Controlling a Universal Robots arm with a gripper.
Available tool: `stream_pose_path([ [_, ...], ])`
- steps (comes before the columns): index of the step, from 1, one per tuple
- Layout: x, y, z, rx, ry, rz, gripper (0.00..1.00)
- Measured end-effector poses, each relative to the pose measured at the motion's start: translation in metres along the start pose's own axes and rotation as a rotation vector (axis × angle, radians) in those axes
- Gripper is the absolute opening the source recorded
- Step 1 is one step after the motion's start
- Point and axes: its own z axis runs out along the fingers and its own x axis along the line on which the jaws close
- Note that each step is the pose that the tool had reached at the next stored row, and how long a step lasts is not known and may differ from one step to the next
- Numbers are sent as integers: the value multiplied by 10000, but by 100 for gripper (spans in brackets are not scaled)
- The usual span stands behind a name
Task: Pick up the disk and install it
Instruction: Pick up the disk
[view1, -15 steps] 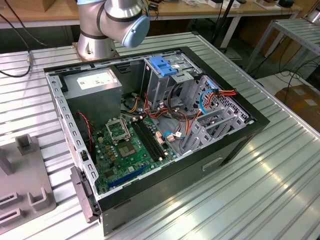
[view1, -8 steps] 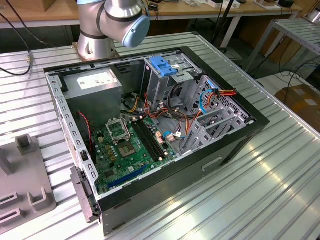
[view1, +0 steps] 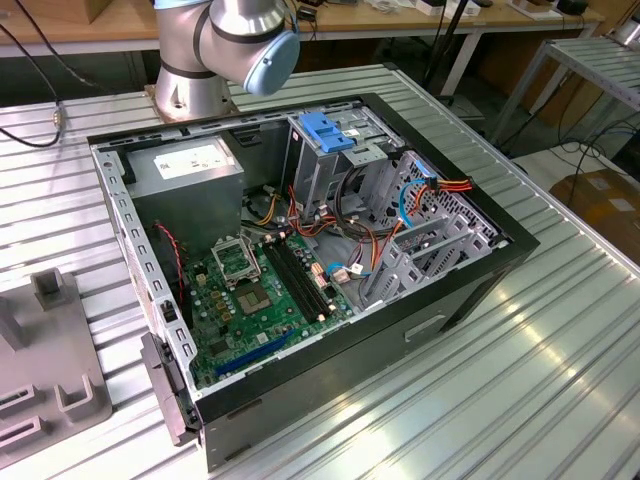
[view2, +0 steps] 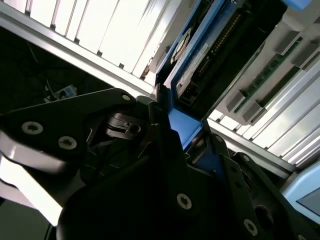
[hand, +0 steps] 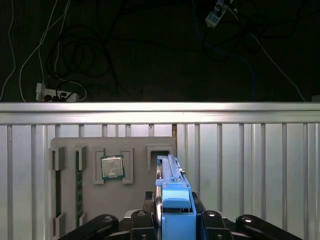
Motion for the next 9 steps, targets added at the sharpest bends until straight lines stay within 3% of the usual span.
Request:
stream_pose_path([
  [6,-3,1,-101,-13,-55,0,37],
  [9,-5,2,-160,-16,-126,-2,37],
])
